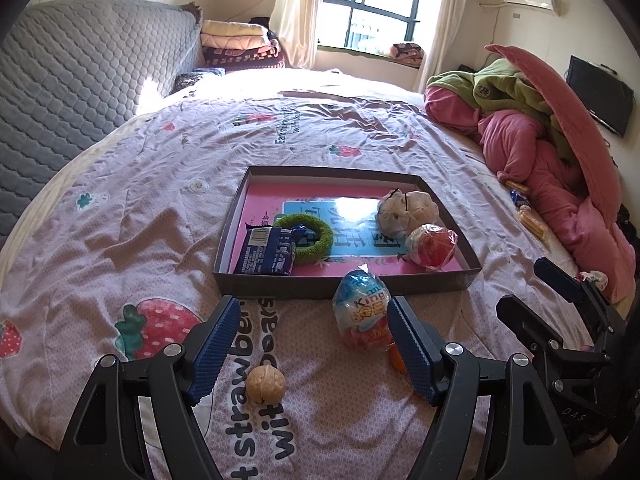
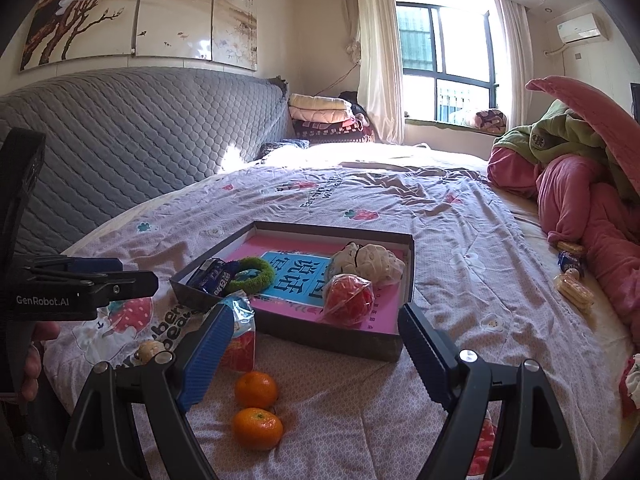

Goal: Organize objects
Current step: 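Move left tool to Kinder egg bag while right tool approaches an orange, then close left tool on Kinder egg bag while right tool closes on orange, then lift Kinder egg bag with left tool while right tool lifts orange toward tray, then lower Kinder egg bag into tray while right tool lowers orange beside mesh puff, then open right tool releasing orange in tray while left tool releases Kinder egg bag, then withdraw both tools from the tray toward the walnut and remaining orange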

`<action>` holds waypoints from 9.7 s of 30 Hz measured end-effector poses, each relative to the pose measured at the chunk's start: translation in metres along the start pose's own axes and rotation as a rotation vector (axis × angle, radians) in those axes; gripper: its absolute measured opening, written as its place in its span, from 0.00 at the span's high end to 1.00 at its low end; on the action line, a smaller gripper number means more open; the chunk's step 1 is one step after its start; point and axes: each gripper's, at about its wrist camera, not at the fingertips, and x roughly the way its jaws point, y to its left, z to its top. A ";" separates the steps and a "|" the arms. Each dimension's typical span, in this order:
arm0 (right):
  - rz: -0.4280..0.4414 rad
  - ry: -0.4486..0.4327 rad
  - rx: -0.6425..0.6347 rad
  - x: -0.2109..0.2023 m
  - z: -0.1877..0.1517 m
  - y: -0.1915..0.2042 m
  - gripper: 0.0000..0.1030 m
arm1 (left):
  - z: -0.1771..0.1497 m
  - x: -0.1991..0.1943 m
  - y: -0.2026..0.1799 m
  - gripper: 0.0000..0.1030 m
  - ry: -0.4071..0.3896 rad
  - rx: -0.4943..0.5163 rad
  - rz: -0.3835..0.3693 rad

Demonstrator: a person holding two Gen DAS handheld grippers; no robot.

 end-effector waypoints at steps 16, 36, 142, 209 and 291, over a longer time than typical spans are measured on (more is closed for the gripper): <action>0.045 0.142 -0.016 0.009 -0.027 0.015 0.19 | -0.013 0.013 -0.010 0.25 0.053 0.012 -0.019; 0.061 0.282 -0.040 0.032 -0.054 0.026 0.19 | -0.012 0.075 -0.020 0.25 0.142 -0.016 -0.064; 0.058 0.060 -0.120 0.075 0.044 0.025 0.61 | 0.071 0.083 0.006 0.42 -0.032 0.017 -0.057; -0.013 0.303 -0.105 0.147 0.009 -0.003 0.61 | 0.042 0.148 -0.023 0.42 0.080 0.114 -0.079; 0.034 0.035 -0.024 0.051 0.036 -0.014 0.28 | 0.069 0.035 0.010 0.31 -0.017 0.000 0.041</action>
